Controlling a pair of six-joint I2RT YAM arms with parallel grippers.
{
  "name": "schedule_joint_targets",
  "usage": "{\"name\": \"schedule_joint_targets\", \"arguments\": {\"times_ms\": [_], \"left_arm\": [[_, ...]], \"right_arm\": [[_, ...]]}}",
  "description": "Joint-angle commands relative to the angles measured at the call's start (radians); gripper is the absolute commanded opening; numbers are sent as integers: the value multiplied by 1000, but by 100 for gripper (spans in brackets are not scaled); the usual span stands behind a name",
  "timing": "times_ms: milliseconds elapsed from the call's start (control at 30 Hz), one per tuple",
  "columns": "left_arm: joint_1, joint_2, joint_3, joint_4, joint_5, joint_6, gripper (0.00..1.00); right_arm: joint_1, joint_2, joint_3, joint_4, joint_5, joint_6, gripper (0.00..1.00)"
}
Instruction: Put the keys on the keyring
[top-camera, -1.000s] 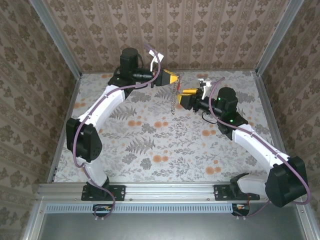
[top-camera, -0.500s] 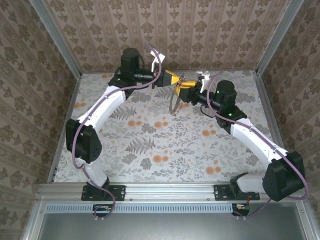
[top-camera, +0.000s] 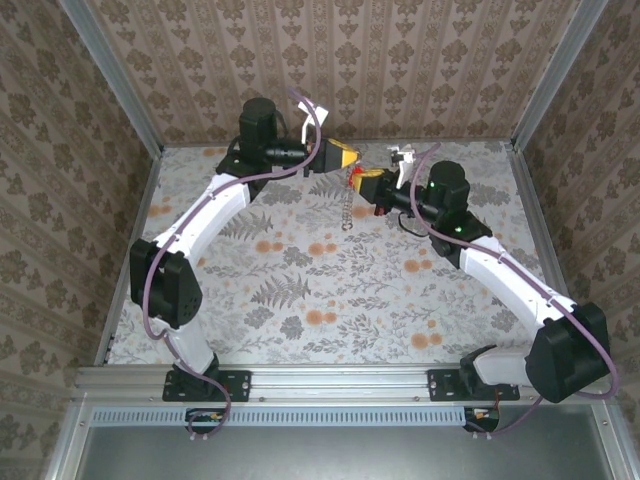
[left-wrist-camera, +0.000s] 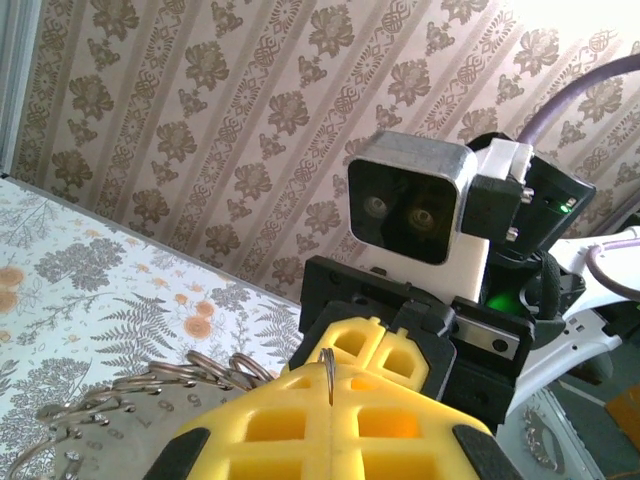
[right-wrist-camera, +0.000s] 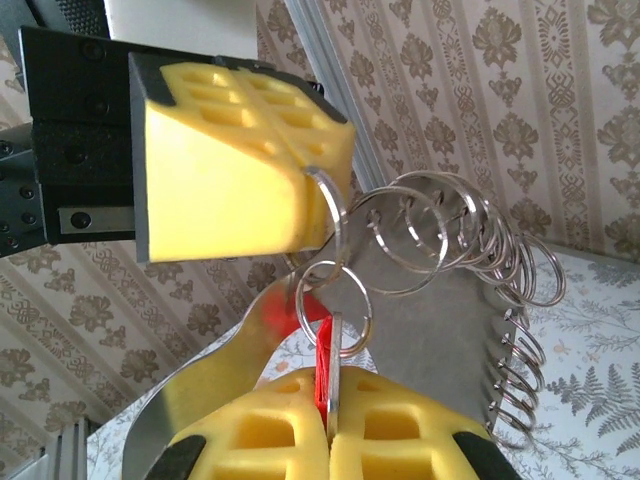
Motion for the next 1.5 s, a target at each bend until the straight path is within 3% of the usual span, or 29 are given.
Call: {"name": "schedule_joint_targets", "arguments": {"times_ms": [0,567,600,733,933,1167,1467], "left_arm": [[-7,-67,-20,105,-30,-45,0],[-25,-97,-132,268,-100,-152,0],[-25,-99,-141,285,-114,-166,0],[-22,-99,-169,343,-163,-210,0],[-14,-85,-199,450,-187,-294,0],[-2,-57,-239,629,-225,-456,0],[5,-51,-293,744,-318,-591,0]], "right_arm": [[22,-11,17,-26,-34,-2,0],[41,63,21,92,-56,138,0],[40,57,19,82,-50,137,4],[15,17,-5,57,-18,166,37],[-72,-83,-79,87,-33,272,45],[-100,-107,-43,98,15,383,47],[-103,22,47,336,24,602,41]]}}
